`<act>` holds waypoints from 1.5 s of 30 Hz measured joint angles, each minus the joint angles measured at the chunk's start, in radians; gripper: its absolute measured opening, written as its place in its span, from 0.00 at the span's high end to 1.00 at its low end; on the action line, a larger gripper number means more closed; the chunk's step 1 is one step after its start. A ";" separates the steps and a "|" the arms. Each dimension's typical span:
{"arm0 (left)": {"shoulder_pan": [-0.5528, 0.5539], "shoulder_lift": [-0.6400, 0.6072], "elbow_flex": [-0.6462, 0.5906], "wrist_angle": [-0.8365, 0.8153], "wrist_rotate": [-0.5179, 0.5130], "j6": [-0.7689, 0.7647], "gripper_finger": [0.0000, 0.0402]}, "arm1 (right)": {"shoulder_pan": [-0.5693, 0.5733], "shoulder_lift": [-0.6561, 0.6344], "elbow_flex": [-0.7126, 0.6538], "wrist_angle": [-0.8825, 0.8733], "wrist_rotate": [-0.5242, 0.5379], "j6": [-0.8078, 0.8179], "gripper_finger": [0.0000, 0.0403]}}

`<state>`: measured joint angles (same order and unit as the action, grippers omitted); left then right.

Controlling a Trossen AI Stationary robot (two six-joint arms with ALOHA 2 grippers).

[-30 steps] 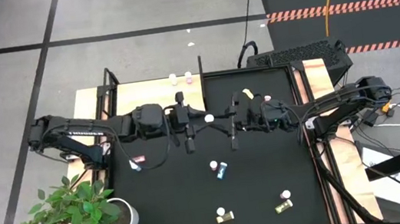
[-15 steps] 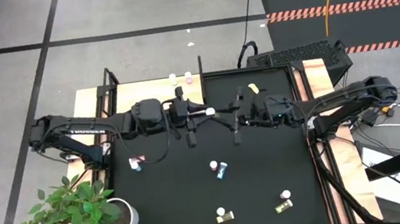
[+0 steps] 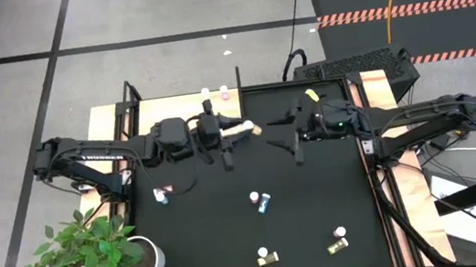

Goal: Pick and place medicine bottles onto shelf by color
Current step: Put the top right yellow pill bottle on the shelf

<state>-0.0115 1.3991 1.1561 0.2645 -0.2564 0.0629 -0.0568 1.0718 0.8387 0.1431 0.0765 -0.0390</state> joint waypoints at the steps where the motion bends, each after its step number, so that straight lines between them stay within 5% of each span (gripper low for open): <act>1: 0.004 0.000 0.000 -0.007 -0.050 -0.011 0.70 | -0.003 -0.011 0.000 -0.001 0.000 -0.010 0.36; 10: 0.112 -0.008 0.000 -0.203 -0.244 -0.142 0.69 | -0.076 -0.084 -0.047 -0.010 0.006 -0.104 0.36; 13: 0.205 -0.014 0.000 -0.296 -0.261 -0.244 0.67 | -0.117 -0.088 -0.063 -0.026 0.007 -0.105 0.36; 18: 0.388 -0.012 -0.001 -0.401 -0.229 -0.192 0.67 | -0.180 -0.087 -0.100 -0.032 0.028 -0.050 0.36; 28: 0.727 -0.012 -0.258 -0.133 0.004 -0.230 0.69 | -0.275 -0.079 -0.118 -0.048 0.035 0.011 0.36; 37: 0.822 -0.001 -0.464 0.065 0.093 -0.229 0.69 | -0.362 -0.080 -0.118 -0.043 -0.002 0.120 0.36; 45: 0.819 0.078 -0.511 0.144 0.119 -0.175 0.68 | -0.416 -0.080 -0.118 -0.043 -0.019 0.079 0.36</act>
<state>0.8079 1.4768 0.6455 0.4088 -0.1378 -0.1125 -0.4726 0.9916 0.7204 0.0998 0.0579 0.0402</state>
